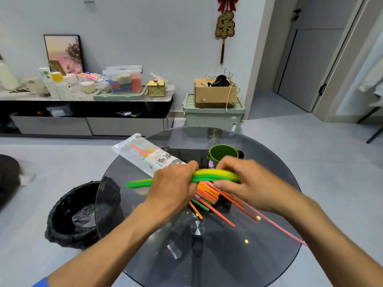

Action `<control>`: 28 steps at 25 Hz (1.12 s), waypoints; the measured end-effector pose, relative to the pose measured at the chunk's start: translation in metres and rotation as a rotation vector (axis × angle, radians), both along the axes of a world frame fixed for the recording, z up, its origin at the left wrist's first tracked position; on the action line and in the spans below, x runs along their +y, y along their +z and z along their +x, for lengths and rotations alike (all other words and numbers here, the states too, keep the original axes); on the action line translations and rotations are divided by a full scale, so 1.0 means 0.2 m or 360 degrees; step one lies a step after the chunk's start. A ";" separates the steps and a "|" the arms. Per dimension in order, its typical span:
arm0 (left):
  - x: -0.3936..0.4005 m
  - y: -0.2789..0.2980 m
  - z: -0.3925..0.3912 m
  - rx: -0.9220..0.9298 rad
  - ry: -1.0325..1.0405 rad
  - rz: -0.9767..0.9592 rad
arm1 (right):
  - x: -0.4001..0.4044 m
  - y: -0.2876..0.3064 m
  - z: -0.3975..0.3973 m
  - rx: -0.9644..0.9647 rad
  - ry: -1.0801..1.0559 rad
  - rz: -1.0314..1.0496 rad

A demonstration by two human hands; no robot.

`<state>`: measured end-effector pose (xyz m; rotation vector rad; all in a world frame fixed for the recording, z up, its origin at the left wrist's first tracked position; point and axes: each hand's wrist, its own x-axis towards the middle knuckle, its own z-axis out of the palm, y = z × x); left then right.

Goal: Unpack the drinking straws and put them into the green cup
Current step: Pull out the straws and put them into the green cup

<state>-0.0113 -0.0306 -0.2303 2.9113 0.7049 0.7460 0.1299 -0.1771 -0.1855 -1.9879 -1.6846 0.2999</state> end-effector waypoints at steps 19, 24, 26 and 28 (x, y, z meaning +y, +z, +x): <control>0.03 0.01 -0.02 -0.0730 -0.0198 -0.0838 | -0.07 -0.03 0.10 -0.0732 -0.0683 -0.0622; 0.00 0.09 0.00 -0.0613 -0.0190 -0.0328 | -0.27 0.27 0.18 -0.0712 -0.0861 -0.0235; -0.03 0.14 0.06 -0.0484 -0.0243 -0.0052 | -0.25 0.30 0.11 -0.0696 -0.0658 -0.0149; -0.06 0.17 0.11 -0.0353 -0.0237 0.0128 | -0.21 0.31 0.04 -0.0774 -0.0453 -0.0068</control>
